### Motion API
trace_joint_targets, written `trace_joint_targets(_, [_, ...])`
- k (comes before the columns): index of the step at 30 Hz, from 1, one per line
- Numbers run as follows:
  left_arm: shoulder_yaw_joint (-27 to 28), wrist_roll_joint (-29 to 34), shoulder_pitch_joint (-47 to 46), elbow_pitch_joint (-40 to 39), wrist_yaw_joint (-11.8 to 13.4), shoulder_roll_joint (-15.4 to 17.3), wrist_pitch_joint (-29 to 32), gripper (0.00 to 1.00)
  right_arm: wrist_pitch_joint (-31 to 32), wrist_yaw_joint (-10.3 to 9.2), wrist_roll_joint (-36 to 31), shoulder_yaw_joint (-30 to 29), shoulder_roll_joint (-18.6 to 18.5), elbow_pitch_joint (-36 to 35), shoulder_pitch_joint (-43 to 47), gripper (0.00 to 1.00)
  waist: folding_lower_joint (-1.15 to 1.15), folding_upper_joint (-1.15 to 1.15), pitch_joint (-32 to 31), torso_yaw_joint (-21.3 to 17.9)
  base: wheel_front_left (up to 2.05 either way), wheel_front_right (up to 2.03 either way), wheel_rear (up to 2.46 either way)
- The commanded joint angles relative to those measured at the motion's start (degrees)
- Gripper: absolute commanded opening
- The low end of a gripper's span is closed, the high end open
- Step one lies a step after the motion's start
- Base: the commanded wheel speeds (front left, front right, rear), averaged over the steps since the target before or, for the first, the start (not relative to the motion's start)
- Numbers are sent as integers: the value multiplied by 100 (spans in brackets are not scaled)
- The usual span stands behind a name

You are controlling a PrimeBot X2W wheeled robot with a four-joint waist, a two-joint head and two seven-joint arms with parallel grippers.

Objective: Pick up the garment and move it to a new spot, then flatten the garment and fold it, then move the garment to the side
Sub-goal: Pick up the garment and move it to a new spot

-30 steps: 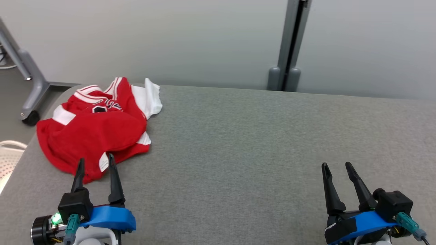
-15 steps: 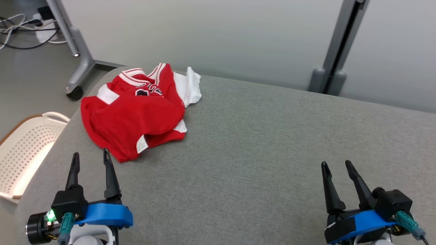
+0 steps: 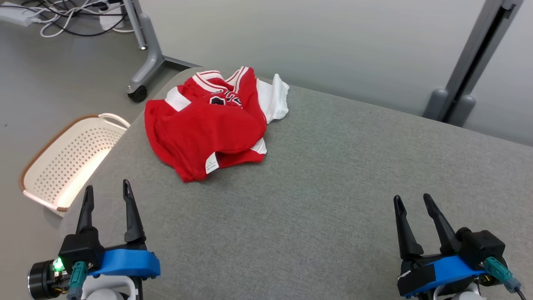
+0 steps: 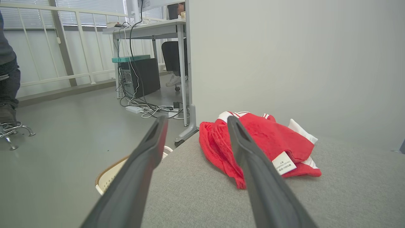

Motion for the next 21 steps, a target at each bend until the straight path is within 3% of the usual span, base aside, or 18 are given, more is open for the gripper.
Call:
trace_joint_targets(1, [27, -1, 14, -16, 5, 13, -16, 100, -20, 3, -34, -8, -27, -16, -1, 100, 0, 0, 25, 46, 0, 0, 0])
trace_joint_targets(11, [147, -29, 107, -64, 23, 26, -16, 100, -20, 3, -19, 77, -27, 8, -36, 100, 0, 0, 31, 134, 0, 0, 0])
trace_joint_targets(21, [246, -109, -205, -100, -58, 29, -16, 100, -20, 3, -118, 52, -108, -67, -155, 100, 0, 0, 250, -180, 0, 0, 0])
